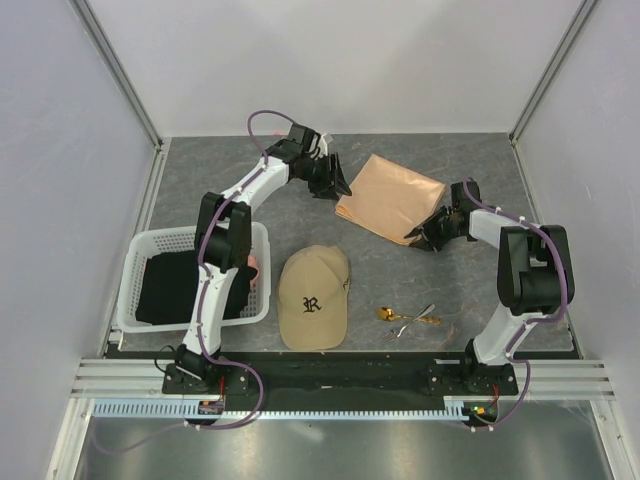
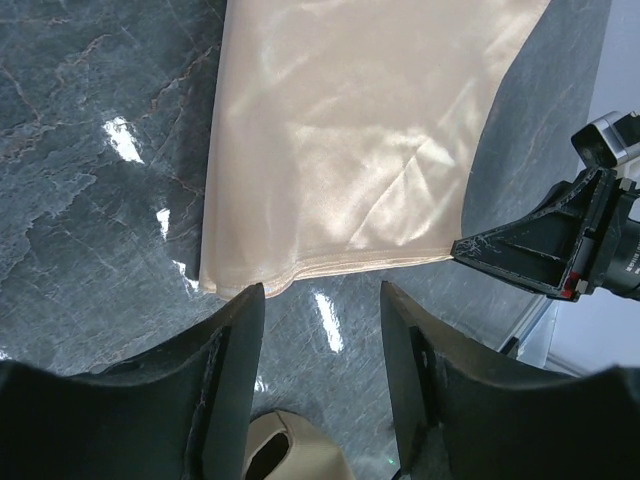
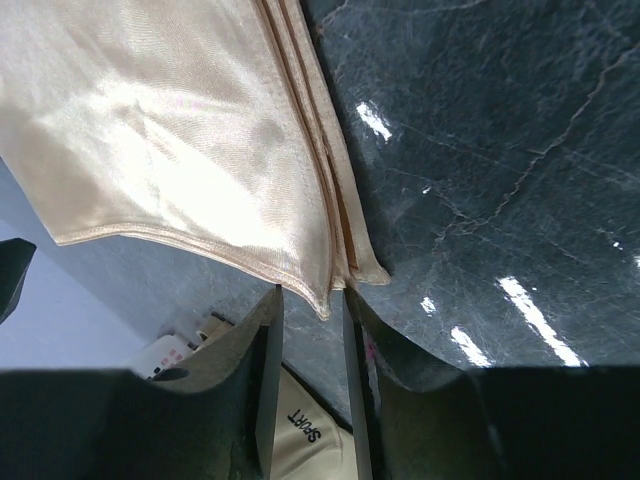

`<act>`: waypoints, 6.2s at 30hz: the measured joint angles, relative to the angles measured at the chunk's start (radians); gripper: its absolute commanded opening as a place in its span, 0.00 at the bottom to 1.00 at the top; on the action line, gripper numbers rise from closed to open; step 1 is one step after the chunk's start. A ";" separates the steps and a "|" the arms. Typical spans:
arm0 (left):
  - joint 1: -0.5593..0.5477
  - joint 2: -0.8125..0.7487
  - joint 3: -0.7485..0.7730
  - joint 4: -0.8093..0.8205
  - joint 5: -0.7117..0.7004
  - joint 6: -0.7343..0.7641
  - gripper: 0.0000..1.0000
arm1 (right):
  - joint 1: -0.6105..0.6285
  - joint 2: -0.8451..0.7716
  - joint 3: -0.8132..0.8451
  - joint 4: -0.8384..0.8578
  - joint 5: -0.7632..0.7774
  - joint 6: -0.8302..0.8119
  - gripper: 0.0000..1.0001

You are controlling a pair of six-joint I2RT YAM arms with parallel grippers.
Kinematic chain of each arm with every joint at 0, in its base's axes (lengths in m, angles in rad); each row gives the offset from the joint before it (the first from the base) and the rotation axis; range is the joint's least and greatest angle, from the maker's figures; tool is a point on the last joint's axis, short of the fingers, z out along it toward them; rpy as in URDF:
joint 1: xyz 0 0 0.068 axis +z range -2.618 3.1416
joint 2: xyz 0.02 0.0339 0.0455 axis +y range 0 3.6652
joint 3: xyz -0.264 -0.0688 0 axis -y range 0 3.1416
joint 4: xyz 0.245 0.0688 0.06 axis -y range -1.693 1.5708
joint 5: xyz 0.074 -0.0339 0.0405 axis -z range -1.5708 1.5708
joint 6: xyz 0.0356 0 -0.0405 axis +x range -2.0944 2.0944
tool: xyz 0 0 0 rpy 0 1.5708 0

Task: Fold the napkin into a case and place the utensils inside
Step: Rotate the square-folded napkin at the center of the board.

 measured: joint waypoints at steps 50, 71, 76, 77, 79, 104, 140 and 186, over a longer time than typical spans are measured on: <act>-0.036 0.057 0.078 -0.084 -0.080 0.029 0.65 | -0.038 0.017 -0.033 0.041 -0.030 0.000 0.00; -0.014 0.062 0.078 -0.085 -0.077 0.029 0.46 | -0.045 0.013 -0.045 0.045 -0.042 -0.015 0.00; -0.014 0.080 0.078 -0.086 -0.051 0.028 0.49 | -0.046 0.013 -0.045 0.045 -0.042 -0.015 0.00; -0.014 0.084 0.077 -0.086 -0.050 0.028 0.48 | -0.046 0.013 -0.045 0.045 -0.042 -0.015 0.00; -0.014 0.088 0.071 -0.086 -0.048 0.028 0.47 | -0.046 0.013 -0.045 0.045 -0.042 -0.015 0.00; -0.013 0.045 -0.029 -0.077 -0.100 0.029 0.44 | -0.046 0.010 -0.059 0.064 -0.050 -0.017 0.00; 0.006 0.035 -0.040 0.085 0.083 -0.130 0.06 | -0.122 -0.016 0.183 -0.120 -0.055 -0.211 0.00; -0.024 0.013 0.040 -0.111 0.000 0.023 0.17 | -0.083 0.084 0.351 -0.209 -0.029 -0.357 0.26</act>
